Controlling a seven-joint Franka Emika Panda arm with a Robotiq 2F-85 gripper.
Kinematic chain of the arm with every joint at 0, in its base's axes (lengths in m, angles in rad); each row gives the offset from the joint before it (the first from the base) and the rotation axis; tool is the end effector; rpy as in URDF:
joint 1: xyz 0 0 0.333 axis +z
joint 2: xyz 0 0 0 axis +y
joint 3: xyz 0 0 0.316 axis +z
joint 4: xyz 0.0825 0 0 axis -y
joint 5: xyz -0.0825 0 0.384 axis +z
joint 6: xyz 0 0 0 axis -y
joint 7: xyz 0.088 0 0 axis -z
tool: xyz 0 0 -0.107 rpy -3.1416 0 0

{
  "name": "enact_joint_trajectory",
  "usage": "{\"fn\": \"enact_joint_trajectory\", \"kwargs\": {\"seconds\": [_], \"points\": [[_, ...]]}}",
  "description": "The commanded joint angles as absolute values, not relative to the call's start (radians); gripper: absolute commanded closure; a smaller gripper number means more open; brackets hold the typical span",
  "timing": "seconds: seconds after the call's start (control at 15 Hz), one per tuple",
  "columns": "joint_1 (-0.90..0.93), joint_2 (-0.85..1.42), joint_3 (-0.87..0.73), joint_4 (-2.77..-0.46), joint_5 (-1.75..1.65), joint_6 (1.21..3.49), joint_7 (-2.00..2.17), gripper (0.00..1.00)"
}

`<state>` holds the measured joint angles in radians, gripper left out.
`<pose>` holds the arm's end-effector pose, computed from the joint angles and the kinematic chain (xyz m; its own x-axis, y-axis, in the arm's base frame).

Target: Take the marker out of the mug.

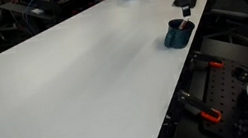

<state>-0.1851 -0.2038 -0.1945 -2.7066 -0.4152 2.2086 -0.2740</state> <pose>0.3376 -0.1451 0.2720 0.9188 0.1677 -0.3572 0.2200 -0.9692 0.1108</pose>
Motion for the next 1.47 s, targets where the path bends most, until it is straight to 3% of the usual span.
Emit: {"fn": "enact_joint_trajectory", "kwargs": {"seconds": [0.0,1.0,1.4], "points": [[-0.220,-0.119,-0.221,-2.659,-0.497,2.229,-0.332,0.00],[-0.227,-0.063,-0.227,-2.632,-0.564,2.233,-0.344,0.00],[-0.224,-0.044,-0.235,-2.640,-0.590,2.306,-0.588,0.00]]}}
